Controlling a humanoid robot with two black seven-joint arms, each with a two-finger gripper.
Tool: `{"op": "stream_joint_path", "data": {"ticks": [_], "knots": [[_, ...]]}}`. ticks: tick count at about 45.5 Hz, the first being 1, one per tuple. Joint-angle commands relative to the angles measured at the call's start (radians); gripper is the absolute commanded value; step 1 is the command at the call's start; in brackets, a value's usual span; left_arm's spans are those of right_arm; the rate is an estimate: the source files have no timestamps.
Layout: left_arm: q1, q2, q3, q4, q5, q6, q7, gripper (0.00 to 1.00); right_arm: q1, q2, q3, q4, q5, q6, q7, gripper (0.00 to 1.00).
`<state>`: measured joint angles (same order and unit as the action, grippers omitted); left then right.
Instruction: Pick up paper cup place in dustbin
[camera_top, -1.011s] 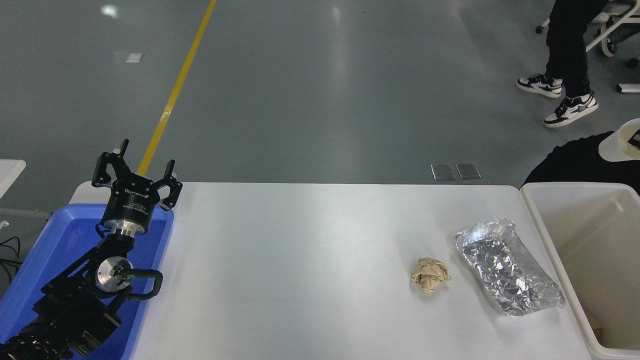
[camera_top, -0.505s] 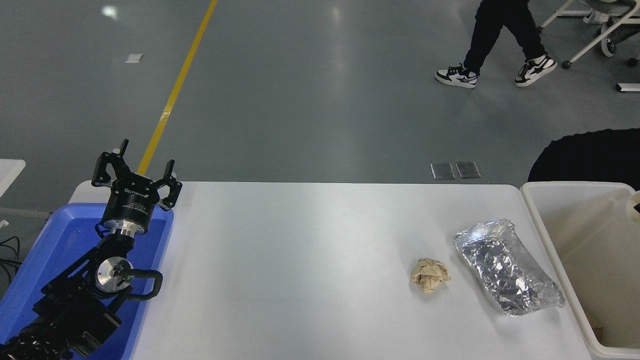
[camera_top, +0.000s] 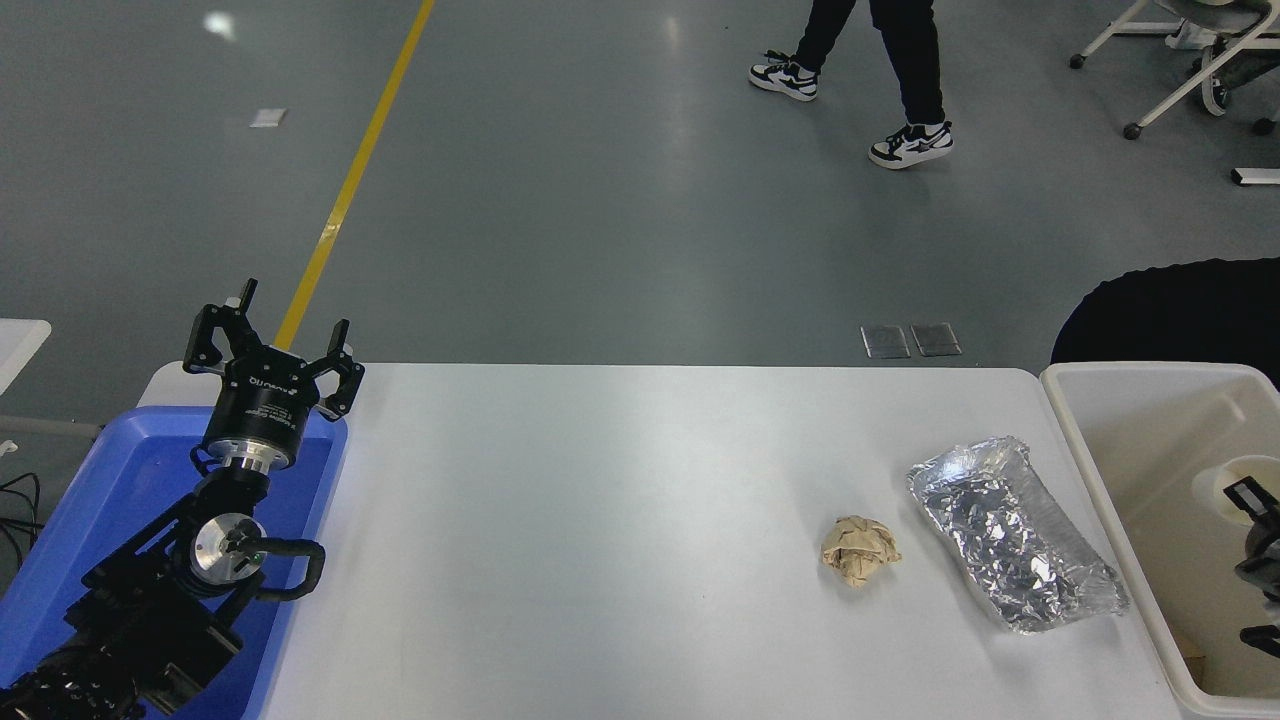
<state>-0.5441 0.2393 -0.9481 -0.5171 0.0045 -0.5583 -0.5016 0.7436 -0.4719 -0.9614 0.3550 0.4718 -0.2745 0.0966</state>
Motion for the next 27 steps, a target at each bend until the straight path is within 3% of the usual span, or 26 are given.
{"op": "stream_joint_path", "data": {"ticks": [1, 3, 5, 27], "knots": [[0.001, 0.0, 0.0, 0.0, 0.0, 0.0, 0.0, 0.98, -0.009, 0.003, 0.019, -0.011, 0.004, -0.012, 0.0, 0.76], [0.001, 0.0, 0.0, 0.0, 0.0, 0.0, 0.0, 0.98, -0.007, 0.001, 0.032, -0.014, 0.004, -0.019, 0.0, 0.94], [0.001, 0.0, 0.0, 0.0, 0.0, 0.0, 0.0, 0.98, -0.004, 0.001, 0.042, -0.014, 0.001, -0.022, 0.0, 0.99], [0.0, 0.0, 0.0, -0.001, 0.0, 0.0, 0.002, 0.98, 0.255, -0.037, 0.121, 0.059, -0.002, 0.0, 0.0, 1.0]]}}
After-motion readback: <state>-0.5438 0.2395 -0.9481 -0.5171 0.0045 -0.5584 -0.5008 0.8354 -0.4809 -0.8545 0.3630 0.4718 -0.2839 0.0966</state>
